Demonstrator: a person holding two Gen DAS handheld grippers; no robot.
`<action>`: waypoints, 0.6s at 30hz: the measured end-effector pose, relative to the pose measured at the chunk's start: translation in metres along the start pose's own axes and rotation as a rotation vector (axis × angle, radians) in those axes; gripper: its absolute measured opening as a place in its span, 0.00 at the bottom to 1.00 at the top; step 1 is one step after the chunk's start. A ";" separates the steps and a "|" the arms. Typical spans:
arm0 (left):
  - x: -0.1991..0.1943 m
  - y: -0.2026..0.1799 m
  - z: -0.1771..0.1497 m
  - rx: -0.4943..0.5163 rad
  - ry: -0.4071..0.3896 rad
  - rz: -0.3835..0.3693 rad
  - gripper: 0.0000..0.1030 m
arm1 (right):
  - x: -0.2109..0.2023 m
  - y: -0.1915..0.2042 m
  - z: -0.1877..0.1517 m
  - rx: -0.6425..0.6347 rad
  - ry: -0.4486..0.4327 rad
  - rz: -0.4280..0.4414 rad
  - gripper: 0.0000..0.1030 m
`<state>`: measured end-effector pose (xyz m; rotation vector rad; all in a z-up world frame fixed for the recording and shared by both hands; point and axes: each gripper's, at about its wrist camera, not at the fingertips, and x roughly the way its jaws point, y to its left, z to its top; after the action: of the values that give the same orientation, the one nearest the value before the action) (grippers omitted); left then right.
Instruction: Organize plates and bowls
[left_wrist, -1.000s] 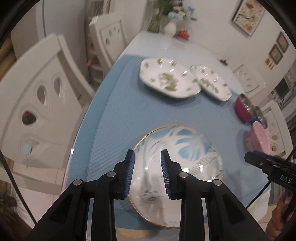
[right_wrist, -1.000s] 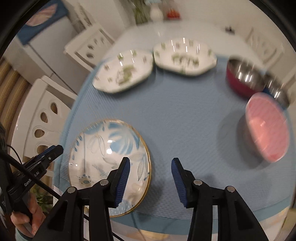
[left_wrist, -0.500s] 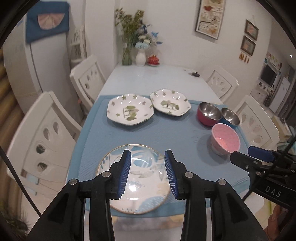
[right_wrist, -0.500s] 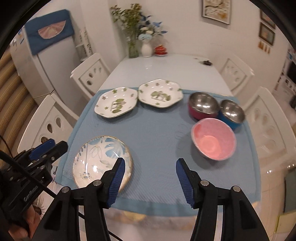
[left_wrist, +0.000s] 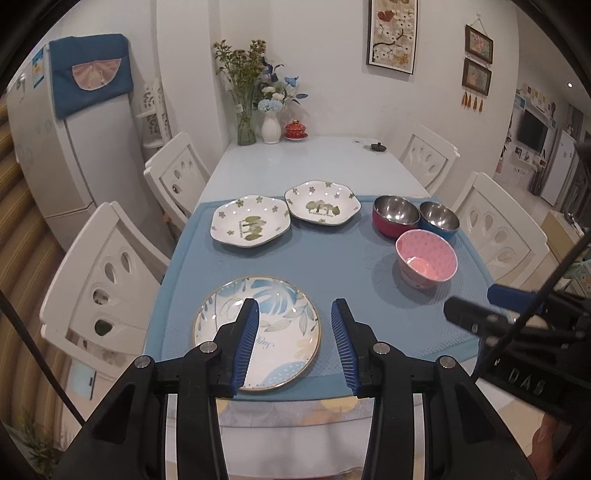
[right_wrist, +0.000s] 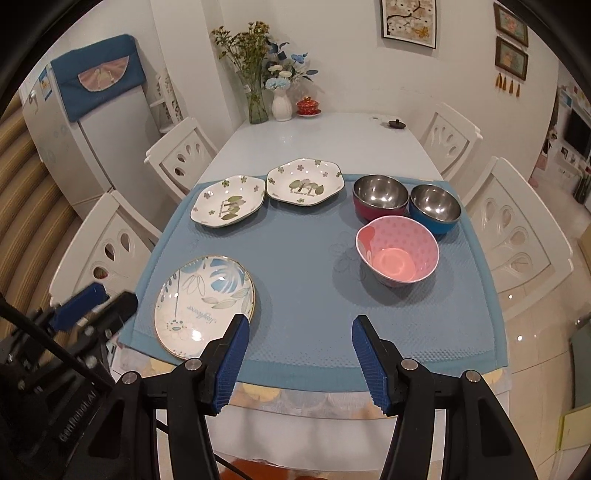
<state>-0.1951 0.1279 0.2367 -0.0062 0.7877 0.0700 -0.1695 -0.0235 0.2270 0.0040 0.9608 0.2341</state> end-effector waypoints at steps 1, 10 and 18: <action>0.002 0.002 0.002 -0.001 -0.001 0.002 0.49 | 0.001 0.001 0.000 -0.001 0.001 -0.003 0.54; 0.036 0.053 0.030 -0.017 -0.011 0.032 0.70 | 0.044 0.016 0.033 0.050 0.044 0.031 0.55; 0.109 0.120 0.069 -0.064 0.050 0.031 0.70 | 0.119 0.036 0.088 0.091 0.083 0.088 0.55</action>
<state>-0.0770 0.2562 0.2104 -0.0566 0.8357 0.1252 -0.0402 0.0445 0.1851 0.1209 1.0541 0.2726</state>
